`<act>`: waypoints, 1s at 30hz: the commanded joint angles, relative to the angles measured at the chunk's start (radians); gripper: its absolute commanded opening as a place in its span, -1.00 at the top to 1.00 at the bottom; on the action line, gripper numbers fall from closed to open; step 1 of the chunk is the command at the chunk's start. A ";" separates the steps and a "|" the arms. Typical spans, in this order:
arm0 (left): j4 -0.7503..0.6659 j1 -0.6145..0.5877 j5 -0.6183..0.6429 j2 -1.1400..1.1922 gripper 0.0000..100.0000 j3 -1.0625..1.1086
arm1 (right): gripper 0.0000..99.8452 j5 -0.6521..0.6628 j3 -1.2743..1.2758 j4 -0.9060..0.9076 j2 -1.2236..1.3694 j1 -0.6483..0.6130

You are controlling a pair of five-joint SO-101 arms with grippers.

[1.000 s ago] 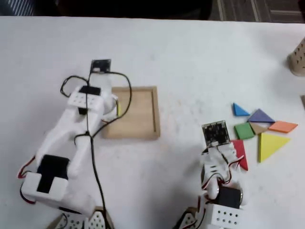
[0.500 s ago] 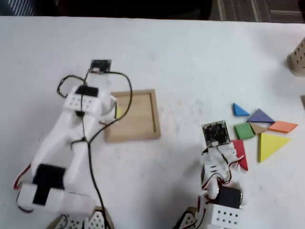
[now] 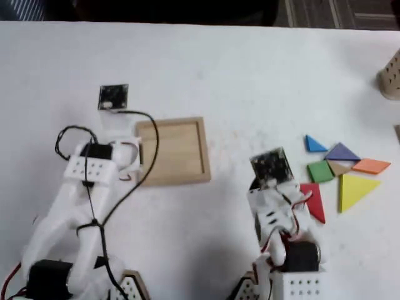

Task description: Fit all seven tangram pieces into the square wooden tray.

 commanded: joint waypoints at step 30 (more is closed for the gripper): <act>-0.170 -0.139 -0.011 0.236 0.90 -0.133 | 0.65 -0.338 -0.770 -0.573 1.636 -0.338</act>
